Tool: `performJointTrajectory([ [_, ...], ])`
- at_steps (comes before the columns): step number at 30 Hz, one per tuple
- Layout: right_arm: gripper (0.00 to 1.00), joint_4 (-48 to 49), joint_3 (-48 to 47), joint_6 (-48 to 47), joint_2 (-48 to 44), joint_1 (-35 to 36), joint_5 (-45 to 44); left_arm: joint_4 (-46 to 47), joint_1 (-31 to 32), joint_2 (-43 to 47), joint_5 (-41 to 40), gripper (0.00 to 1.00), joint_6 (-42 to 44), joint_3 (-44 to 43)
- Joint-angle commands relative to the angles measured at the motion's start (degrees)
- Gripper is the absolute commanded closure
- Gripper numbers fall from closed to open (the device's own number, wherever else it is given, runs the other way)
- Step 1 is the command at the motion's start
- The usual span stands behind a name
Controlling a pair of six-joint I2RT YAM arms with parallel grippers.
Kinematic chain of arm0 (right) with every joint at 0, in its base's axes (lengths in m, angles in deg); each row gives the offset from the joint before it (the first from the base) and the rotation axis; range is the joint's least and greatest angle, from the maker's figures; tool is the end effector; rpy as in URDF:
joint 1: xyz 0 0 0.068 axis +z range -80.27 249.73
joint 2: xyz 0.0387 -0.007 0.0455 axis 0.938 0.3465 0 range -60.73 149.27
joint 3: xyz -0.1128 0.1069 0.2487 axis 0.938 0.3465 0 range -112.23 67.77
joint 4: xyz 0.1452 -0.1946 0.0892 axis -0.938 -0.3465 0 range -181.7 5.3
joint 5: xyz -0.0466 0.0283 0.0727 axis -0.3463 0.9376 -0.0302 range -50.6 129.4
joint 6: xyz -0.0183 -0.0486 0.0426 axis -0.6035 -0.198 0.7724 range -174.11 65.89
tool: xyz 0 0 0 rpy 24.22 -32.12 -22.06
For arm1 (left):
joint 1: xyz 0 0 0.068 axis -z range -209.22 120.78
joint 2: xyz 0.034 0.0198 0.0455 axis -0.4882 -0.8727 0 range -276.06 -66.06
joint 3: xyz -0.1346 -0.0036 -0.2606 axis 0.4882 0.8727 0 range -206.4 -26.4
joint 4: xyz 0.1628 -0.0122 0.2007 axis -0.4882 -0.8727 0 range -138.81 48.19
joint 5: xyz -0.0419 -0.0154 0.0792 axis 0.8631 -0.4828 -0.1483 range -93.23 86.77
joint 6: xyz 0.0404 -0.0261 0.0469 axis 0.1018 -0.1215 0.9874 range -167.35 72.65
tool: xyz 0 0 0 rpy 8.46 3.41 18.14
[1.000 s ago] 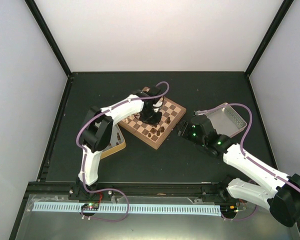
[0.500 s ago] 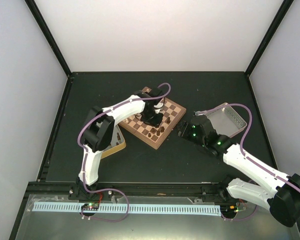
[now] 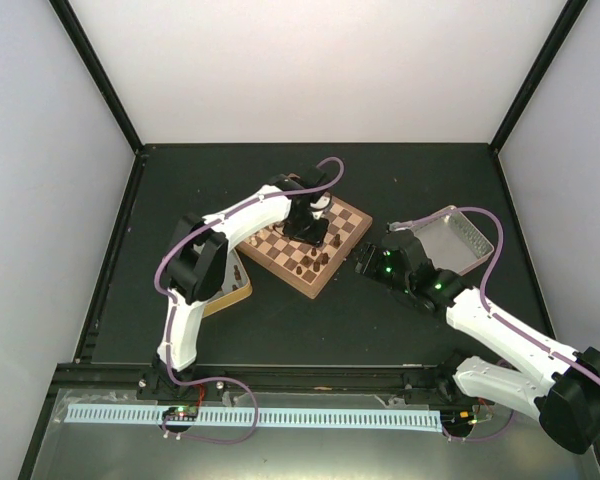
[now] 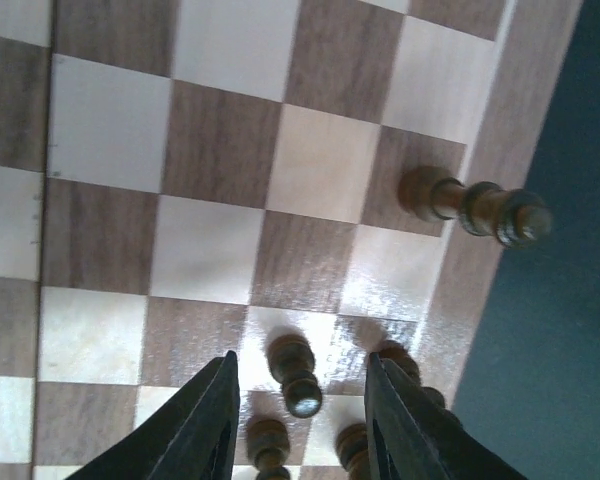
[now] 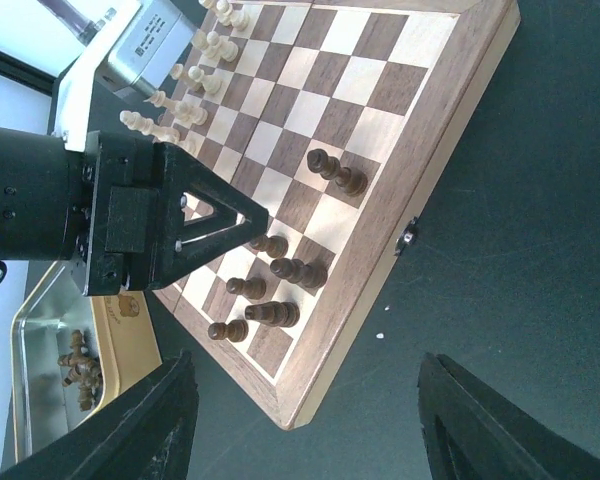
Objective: Set up the chess pieces on the board
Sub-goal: Move the chess piece to the chessboard, then pick up the chess piece from the storage box.
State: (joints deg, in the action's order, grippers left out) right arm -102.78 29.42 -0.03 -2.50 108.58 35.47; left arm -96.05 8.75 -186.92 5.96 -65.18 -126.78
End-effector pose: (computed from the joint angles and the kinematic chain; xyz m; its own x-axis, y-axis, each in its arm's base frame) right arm 0.1723 0.1341 0.2516 -0.7539 0.4302 -0.4966 0.0456 0.7882 0.6137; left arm 0.3474 -0.2821 0.2074 -0.9200 0.3347 -0.2037 0.3770 0.8979 -0.2273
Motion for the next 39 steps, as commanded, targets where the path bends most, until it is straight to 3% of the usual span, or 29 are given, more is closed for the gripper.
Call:
performJointTrajectory([
  [1, 0.39, 0.97, -0.47, -0.77, 0.21, -0.29, 0.01, -0.84, -0.31, 4.97, -6.11, 0.63, -1.18, -0.71],
  [6, 0.39, 0.86, -1.0, -0.83, 0.53, -0.29, 0.61, 5.13, -3.15, 16.44, -13.2, 0.56, -4.69, 9.27],
  [10, 0.39, 0.96, -1.29, -0.53, 1.7, -0.2, 1.31, 11.2, -8.7, 27.37, -18.71, 0.53, -10.24, 24.76],
  [18, 0.39, 0.4, -3.75, -1.47, 5.56, -0.18, 2.35, 21.99, -20.42, 41.34, -17.36, 0.49, -17.72, 48.19],
  [25, 0.4, -0.19, -6.16, -2.31, 8.97, -0.18, 3.11, 28.84, -25.37, 39.53, -15.5, 0.5, -25.31, 54.72],
  [39, 0.4, -0.11, -5.98, -3.16, 9.1, -0.18, 2.22, 30.55, -28.28, 31.8, -12.86, 0.52, -30.89, 54.08],
])
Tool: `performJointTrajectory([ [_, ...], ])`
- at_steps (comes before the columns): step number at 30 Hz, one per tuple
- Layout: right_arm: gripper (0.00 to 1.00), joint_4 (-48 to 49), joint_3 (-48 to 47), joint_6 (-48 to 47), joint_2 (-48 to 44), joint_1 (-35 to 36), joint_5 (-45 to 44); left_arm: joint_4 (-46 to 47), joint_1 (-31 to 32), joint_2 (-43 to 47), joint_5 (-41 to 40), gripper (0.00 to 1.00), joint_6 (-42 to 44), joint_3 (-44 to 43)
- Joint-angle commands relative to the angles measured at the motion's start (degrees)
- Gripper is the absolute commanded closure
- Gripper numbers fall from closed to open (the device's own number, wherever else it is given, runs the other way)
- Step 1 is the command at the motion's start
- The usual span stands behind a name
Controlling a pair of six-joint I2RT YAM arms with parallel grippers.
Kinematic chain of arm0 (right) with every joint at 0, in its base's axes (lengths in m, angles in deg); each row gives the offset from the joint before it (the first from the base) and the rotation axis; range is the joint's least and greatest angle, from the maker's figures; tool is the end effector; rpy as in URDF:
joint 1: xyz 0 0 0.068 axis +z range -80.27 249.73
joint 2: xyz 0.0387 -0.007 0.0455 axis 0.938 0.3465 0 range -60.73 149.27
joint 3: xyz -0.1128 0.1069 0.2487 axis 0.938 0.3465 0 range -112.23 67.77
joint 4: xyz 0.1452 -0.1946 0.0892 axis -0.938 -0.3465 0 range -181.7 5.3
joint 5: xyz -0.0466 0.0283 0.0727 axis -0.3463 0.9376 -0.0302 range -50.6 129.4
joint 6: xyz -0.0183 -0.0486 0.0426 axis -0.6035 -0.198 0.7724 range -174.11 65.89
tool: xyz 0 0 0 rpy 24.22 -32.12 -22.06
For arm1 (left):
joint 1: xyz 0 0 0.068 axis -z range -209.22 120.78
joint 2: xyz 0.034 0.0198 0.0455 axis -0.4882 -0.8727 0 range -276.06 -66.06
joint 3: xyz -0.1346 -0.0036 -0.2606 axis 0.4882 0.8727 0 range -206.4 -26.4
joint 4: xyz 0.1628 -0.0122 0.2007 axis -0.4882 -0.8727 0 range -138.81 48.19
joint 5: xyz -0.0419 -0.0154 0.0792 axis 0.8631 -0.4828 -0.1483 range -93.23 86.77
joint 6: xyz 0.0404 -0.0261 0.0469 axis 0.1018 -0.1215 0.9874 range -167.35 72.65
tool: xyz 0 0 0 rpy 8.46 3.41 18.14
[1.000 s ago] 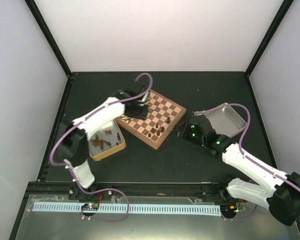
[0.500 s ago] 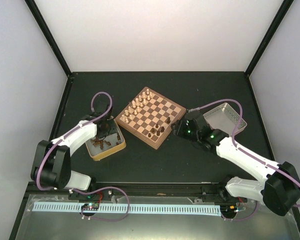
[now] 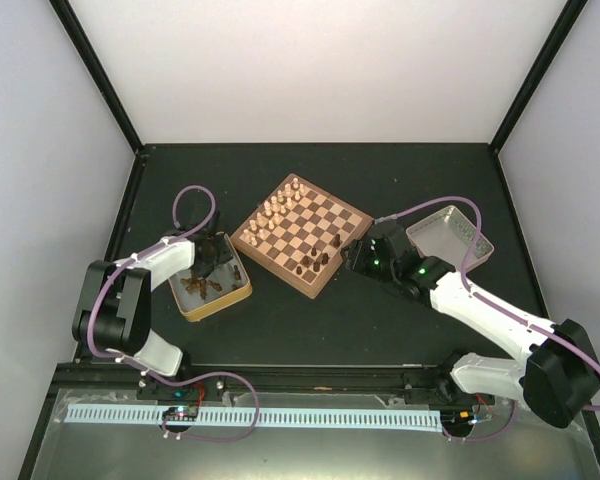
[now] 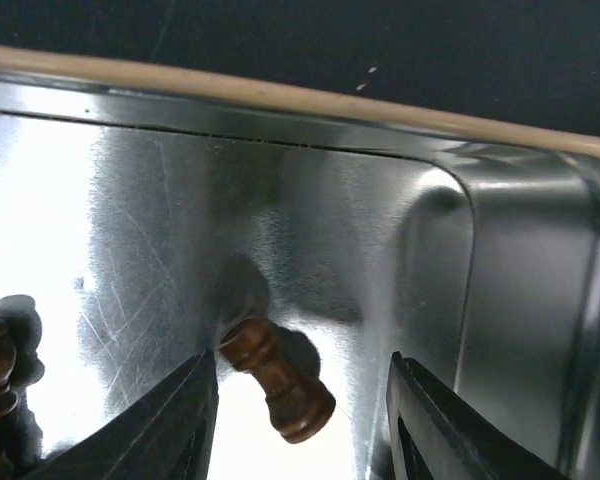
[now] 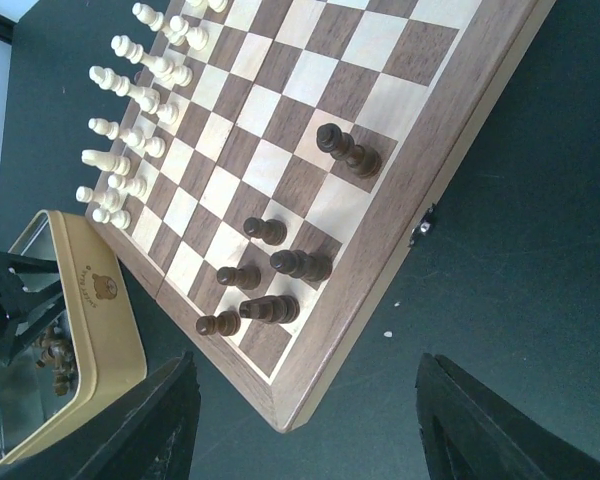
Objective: Set up the chess pieces on the board
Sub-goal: Pick up the chess piece from the storage box.
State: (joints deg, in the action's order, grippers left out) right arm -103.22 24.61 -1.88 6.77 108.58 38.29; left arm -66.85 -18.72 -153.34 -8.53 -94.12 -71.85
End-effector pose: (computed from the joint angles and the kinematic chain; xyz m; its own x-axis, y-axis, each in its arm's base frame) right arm 0.1950 0.1557 0.2450 -0.8116 0.3611 -0.4593 0.0415 0.8197 0.5713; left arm 0.2731 -0.0457 0.1645 -0.7256 -0.6033 -0.3310 -0.5589 0.7973 -0.2279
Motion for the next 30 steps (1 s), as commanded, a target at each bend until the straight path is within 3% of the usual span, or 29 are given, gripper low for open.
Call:
performJointTrajectory([
  [1, 0.4, 0.29, -1.24, -1.4, -0.08, -0.22, -0.57, 1.37, -0.82, -2.28, 1.7, 0.54, -1.7, -1.18],
  [11, 0.4, 0.55, -0.79, -1.67, -0.59, -0.21, -1.07, -0.99, -0.79, -3.51, 0.7, 0.76, 1.76, -2.89],
  [19, 0.4, 1.11, -0.7, -1.64, -0.28, -0.22, -0.94, -1.06, -0.71, -2.46, 2.53, 0.71, 3.85, -1.71],
  [25, 0.4, 0.16, -1.21, -1.54, -0.78, -0.23, -1.79, 1.54, -0.75, -2.96, 1.97, 0.85, 5.7, -1.34],
  [30, 0.39, 1.27, -1.69, -2.85, -2.67, -0.32, -1.83, 3.24, -0.02, 2.08, 3.24, 0.87, 9.02, -0.68],
])
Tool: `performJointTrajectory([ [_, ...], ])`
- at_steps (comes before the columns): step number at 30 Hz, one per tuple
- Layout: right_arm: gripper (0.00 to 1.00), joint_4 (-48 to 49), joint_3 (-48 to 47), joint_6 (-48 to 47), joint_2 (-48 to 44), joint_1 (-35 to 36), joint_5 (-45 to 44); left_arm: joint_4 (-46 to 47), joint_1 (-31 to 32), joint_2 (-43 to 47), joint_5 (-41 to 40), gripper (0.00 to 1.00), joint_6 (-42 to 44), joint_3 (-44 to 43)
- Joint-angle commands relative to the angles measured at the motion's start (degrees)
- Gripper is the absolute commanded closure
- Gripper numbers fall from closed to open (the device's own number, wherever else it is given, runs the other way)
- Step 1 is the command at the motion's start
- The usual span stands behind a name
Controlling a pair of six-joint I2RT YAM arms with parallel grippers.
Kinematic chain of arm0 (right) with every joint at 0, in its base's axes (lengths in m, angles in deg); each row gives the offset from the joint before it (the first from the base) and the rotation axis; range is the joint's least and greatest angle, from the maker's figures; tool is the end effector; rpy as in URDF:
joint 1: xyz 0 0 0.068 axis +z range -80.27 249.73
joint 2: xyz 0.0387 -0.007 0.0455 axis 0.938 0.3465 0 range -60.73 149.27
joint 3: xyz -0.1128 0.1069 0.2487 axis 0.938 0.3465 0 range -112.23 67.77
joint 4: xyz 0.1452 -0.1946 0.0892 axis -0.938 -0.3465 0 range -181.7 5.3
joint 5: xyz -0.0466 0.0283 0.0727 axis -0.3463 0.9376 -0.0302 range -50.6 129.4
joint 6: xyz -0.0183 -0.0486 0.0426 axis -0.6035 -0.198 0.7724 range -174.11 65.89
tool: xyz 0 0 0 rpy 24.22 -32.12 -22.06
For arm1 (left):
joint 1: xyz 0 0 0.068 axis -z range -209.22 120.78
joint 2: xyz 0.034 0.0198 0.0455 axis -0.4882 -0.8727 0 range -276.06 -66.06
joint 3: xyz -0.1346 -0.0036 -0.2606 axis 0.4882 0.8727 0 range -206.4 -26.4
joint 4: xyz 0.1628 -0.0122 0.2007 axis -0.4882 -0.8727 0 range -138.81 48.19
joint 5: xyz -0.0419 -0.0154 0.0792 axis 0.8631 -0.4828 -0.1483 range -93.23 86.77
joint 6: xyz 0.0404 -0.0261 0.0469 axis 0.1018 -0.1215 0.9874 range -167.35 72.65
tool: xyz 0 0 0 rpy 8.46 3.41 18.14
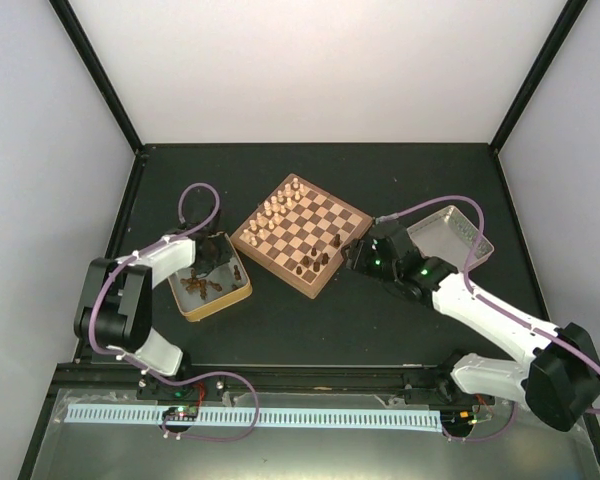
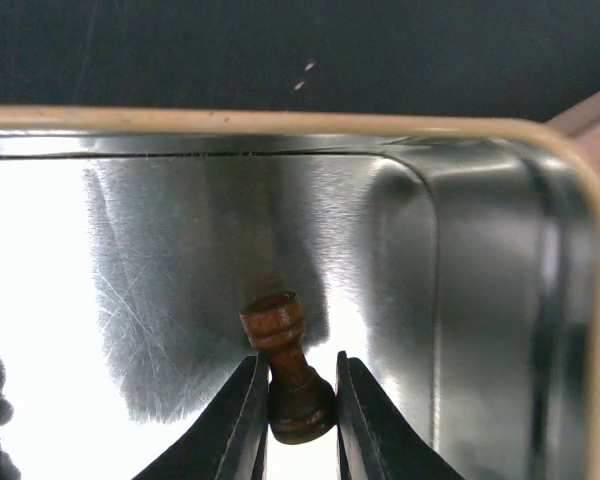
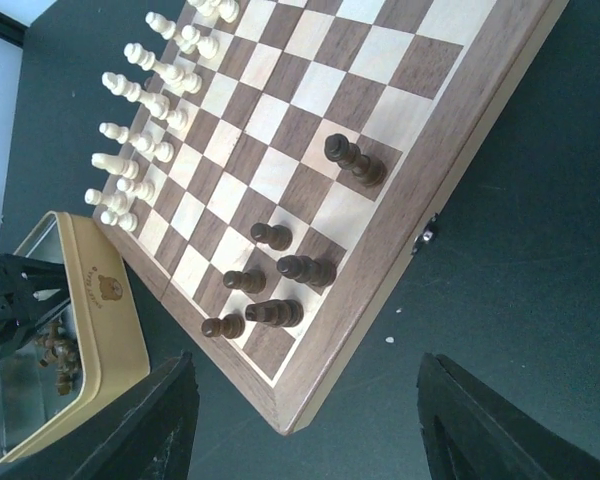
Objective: Set up the chess pieces on the board
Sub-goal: Pick up the chess piece from the storage box, then place the chess piece on the chessboard.
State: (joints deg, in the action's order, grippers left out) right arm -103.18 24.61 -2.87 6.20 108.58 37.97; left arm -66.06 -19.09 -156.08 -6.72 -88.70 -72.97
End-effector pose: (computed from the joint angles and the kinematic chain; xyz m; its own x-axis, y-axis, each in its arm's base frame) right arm 0.1942 0.1547 0.2474 -0.8057 0.3520 -0.4764 0.0248 0.8236 0.5666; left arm 0.2816 -0.0471 0.1578 -0.7847 -0.5296 -0.3221 -0.4870 0.8482 -0.2083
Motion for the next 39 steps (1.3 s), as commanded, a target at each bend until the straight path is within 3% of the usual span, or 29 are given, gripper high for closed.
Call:
performJointTrajectory([
  [1, 0.39, 1.51, -2.13, -2.84, -2.43, -0.35, -0.9, 2.62, 0.64, 6.51, 1.51, 0.87, 4.46, 0.38],
  [9, 0.38, 4.49, -7.77, -10.49, -5.35, -0.53, 7.48, 2.67, 2.91, 23.2, 6.9, 0.87, 12.41, -1.72],
  [12, 0.38, 5.64, -10.7, -12.7, -5.45, -0.66, 12.78, 7.42, 3.09, 26.81, 17.48, 0.87, 17.8, -1.31],
  [18, 0.38, 3.64, -18.26, -11.86, -2.93, -0.61, 18.45, 18.95, 5.34, 30.23, 46.58, 0.87, 21.73, -1.95],
  [27, 0.4, 5.53, -25.28, -11.78, 3.07, -0.58, 31.49, 29.05, 8.06, 28.5, 70.08, 0.86, 20.52, -3.73],
  [39, 0.51, 6.54, -27.24, -11.96, 8.11, -0.38, 44.75, 25.33, 10.79, 26.73, 75.21, 0.88, 24.17, -6.41],
])
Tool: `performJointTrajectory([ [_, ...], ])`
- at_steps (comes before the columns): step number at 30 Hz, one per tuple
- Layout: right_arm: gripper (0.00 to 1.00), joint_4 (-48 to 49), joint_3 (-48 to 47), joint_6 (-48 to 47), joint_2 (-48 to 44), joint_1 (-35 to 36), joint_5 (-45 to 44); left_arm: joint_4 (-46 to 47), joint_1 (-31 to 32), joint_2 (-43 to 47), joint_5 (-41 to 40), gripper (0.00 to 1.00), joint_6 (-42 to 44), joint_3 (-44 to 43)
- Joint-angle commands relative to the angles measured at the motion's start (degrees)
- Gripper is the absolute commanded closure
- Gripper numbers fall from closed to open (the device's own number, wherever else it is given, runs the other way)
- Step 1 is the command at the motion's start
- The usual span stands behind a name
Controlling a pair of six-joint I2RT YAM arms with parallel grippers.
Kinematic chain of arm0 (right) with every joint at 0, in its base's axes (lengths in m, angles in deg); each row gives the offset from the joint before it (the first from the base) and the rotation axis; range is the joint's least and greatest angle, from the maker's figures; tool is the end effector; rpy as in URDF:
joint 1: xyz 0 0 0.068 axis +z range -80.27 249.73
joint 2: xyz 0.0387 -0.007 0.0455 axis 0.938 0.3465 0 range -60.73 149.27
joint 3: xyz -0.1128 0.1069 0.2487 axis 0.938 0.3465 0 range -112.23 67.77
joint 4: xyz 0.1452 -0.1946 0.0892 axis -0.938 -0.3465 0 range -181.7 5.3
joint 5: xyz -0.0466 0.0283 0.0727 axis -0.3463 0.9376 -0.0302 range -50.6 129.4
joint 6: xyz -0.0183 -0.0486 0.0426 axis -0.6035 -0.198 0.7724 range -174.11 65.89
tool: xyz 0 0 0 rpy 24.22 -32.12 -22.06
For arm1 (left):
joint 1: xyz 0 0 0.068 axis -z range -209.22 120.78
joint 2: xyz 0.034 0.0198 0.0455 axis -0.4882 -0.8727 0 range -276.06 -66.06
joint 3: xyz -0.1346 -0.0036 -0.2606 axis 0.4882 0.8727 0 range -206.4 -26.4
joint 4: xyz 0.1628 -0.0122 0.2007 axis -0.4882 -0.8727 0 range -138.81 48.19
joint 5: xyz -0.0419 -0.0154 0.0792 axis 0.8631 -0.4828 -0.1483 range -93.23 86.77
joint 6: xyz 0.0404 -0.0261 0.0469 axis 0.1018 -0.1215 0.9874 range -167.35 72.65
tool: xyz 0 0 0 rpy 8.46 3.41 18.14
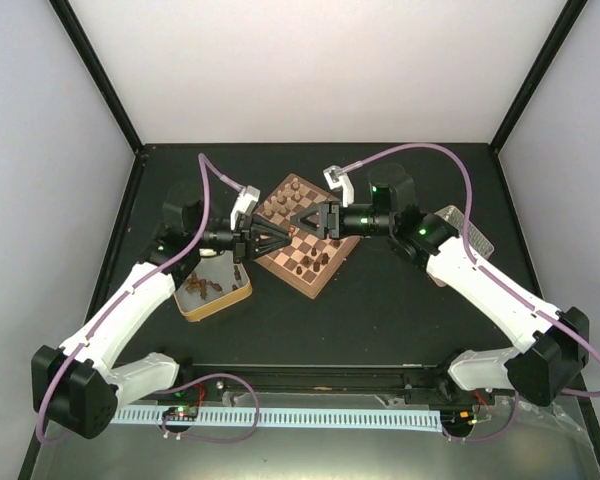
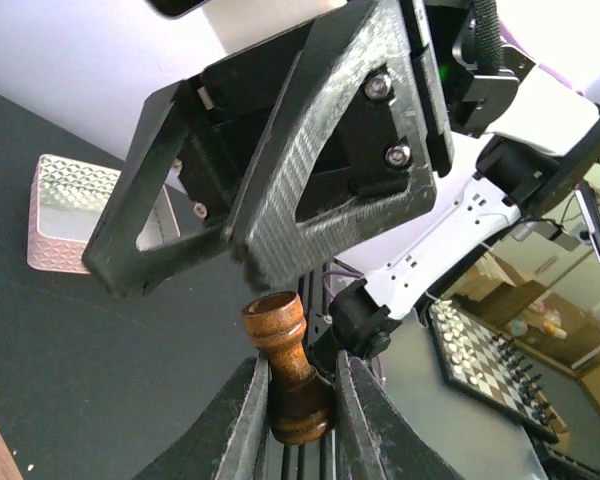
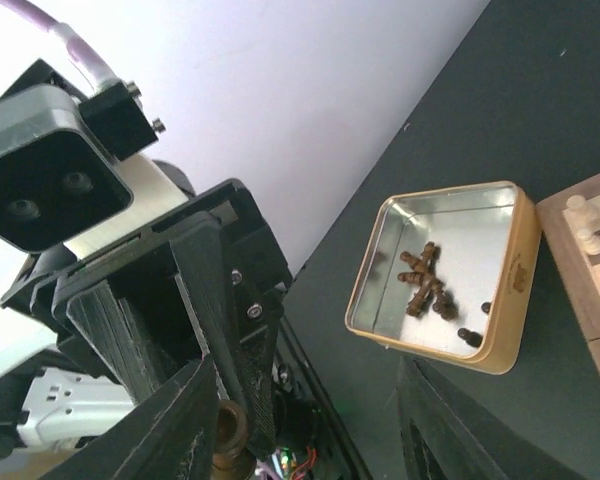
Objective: Set up the chess pieces on the board
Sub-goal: Place the chess piece on the chessboard.
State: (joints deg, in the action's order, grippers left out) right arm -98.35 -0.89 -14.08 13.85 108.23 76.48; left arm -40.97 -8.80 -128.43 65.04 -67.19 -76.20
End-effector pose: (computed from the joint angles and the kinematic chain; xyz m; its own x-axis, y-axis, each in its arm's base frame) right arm 0.2155 0.2127 0.3839 -0.8062 0.0143 -0.5914 -0.5520 0.3415 0.7607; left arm 0.1972 -0.1266 0.3529 -0.5123 0.0567 -0.8569 0.8587 0.0520 -0.5099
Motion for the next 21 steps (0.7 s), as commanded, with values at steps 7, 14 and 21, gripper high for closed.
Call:
performJointTrajectory([
  [7, 0.6, 4.14, -0.5, 0.14, 0.62, -0.04, 8.76, -0.19, 0.67, -2.04, 3.02, 0.9, 2.67, -3.91],
  [14, 0.65, 7.11, 1.26, 1.66, 0.27, 0.0, 10.02, -0.84, 0.66, -3.11, 2.74, 0.91, 2.81, -4.32],
  [21, 0.8, 4.56, 0.92, 0.4, 1.67, -0.05, 10.23, -0.76, 0.76, -3.23, 3.17, 0.91, 2.87, -4.61],
])
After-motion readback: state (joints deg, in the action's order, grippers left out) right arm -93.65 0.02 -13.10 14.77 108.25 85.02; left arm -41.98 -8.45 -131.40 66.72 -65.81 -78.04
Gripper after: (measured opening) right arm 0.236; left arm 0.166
